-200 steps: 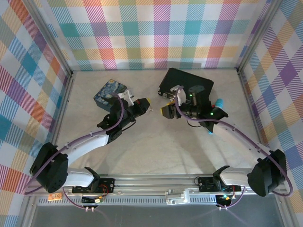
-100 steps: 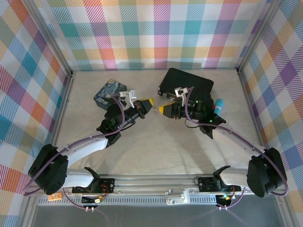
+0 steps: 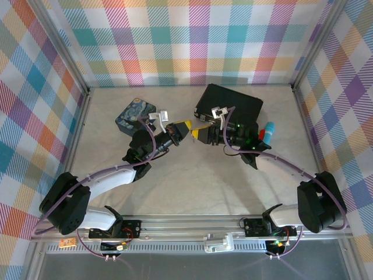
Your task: Unlock the padlock with the key
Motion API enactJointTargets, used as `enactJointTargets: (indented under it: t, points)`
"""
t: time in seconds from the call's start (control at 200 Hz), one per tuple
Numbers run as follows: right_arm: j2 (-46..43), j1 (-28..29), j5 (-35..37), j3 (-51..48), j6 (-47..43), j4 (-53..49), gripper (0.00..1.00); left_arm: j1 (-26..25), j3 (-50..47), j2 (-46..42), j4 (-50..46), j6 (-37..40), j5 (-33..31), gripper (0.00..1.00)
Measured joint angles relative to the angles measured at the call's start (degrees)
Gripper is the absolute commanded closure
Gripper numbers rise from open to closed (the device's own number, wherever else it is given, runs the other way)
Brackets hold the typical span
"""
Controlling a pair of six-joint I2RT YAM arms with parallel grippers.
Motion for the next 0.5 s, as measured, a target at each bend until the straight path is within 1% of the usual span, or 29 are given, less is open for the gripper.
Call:
enactJointTargets:
  t: [0.165, 0.27, 0.38, 0.425, 0.47, 0.5]
  points:
    - [0.3, 0.6, -0.5, 0.0, 0.7, 1.6, 0.67, -0.1, -0.2, 0.0, 0.0, -0.8, 0.0, 1.00]
    - [0.5, 0.9, -1.0, 0.0, 1.1, 2.4, 0.73, -0.1, -0.2, 0.0, 0.2, -1.0, 0.0, 1.00]
    - [0.9, 1.2, -1.7, 0.0, 1.2, 3.0, 0.85, -0.1, -0.3, 0.0, 0.8, -1.2, -0.1, 1.00]
    - [1.1, 1.3, -2.1, 0.1, 1.6, 2.9, 0.91, -0.1, -0.5, 0.0, 1.0, -1.2, -0.3, 1.00]
    - [1.2, 1.3, -2.1, 0.1, 1.5, 2.9, 1.00, -0.1, -0.5, 0.0, 1.0, -1.4, -0.5, 1.00]
    - [1.2, 1.2, -2.3, 0.1, 1.5, 2.9, 1.00, -0.1, -0.5, 0.0, 1.0, -1.4, -0.7, 1.00]
